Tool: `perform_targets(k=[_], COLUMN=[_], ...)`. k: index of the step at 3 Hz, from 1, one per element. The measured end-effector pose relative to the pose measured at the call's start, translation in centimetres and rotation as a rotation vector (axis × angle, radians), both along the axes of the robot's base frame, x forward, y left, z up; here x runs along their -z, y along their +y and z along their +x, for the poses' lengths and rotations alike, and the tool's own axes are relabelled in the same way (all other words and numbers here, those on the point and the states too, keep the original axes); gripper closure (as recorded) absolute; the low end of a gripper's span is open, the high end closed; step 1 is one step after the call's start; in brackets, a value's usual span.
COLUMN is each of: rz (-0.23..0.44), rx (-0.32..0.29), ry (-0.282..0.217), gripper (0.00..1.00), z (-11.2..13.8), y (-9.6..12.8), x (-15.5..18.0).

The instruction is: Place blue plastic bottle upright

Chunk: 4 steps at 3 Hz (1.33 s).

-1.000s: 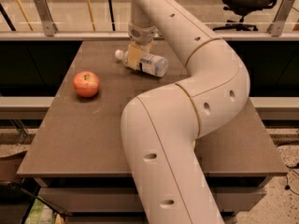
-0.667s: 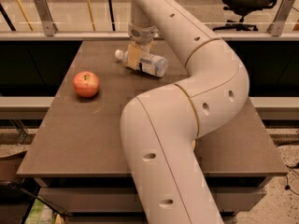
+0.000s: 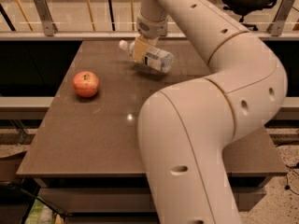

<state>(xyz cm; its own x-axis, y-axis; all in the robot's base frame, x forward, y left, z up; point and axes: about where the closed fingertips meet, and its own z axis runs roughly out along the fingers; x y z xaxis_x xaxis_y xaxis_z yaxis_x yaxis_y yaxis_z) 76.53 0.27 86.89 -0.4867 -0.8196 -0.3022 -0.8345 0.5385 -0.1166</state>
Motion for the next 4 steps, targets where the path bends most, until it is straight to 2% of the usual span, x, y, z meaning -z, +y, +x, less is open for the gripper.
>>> perform_targets(k=[1,2,4], rz=[0.052,0.128,0.286], rx=[0.009,-0.004,-0.061], ry=[-0.068,-0.163,-0.349], gripper=[1.0,1.0,1.0], z=[-1.1,-2.2,-2.1], y=[-1.5,-2.2,-1.3], x=[-2.2,-4.3,-8.3])
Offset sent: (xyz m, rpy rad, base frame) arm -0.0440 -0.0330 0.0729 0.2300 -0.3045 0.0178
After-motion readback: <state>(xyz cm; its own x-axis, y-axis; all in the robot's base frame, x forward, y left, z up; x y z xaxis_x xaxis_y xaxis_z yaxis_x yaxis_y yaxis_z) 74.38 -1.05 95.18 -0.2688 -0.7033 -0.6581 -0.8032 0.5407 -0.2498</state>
